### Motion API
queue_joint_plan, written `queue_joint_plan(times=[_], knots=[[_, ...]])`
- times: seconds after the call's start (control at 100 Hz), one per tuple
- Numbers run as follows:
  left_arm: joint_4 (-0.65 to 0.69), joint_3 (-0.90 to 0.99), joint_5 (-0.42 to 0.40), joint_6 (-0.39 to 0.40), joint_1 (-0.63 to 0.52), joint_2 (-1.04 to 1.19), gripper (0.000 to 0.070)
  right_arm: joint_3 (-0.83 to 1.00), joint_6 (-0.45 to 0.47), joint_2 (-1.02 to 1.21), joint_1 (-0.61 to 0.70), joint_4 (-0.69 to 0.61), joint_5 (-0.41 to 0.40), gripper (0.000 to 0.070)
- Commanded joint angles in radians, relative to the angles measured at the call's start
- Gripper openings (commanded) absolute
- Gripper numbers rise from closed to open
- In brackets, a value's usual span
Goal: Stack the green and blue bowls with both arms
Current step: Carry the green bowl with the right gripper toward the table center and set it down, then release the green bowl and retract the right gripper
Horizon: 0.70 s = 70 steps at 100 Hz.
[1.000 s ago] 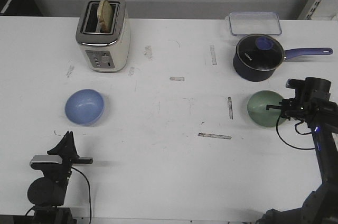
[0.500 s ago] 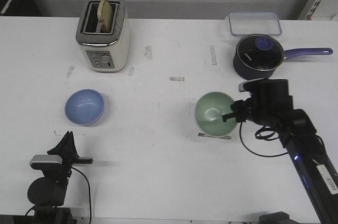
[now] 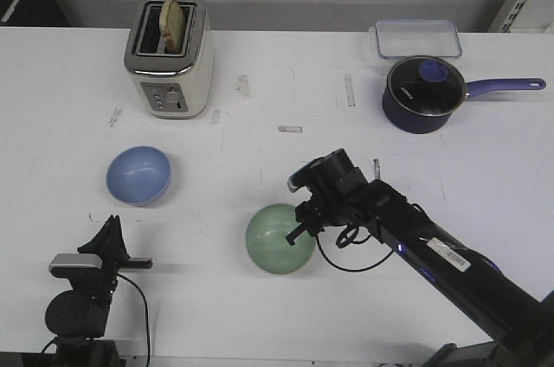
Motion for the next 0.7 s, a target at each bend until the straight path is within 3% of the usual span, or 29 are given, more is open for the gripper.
queue_joint_plan(times=[0.0,0.29,0.36,0.4,0.51,0.56,0.69], knots=[[0.01,-0.021,0.002,0.002,0.001,-0.002,0.0002,0.015,0.013,0.038,0.013,0.014,0.02,0.0],[0.01,-0.021,0.002,0.002,0.001,-0.002,0.0002,0.015,0.008,0.076,0.018,0.056,0.023,0.0001],[0.01,-0.021,0.002,0.002,0.001,-0.002,0.0002,0.015,0.01,0.076,0.018,0.052,0.022,0.0028],[0.01,-0.021,0.002,0.002,0.001,-0.002,0.0002,0.015,0.01,0.076,0.018,0.047,0.02,0.0084],[0.01,-0.022,0.003,0.002,0.001,-0.002,0.0002,0.015,0.009,0.075,0.018,0.044,0.015,0.0348],[0.01,-0.022,0.002,0.002,0.001,-0.002,0.0002,0.016,0.009,0.071,0.018,0.044,0.015,0.0435],[0.01,-0.022,0.002,0.002,0.001,-0.002,0.0002,0.035,0.009,0.051,0.017,0.042,0.015,0.0466]])
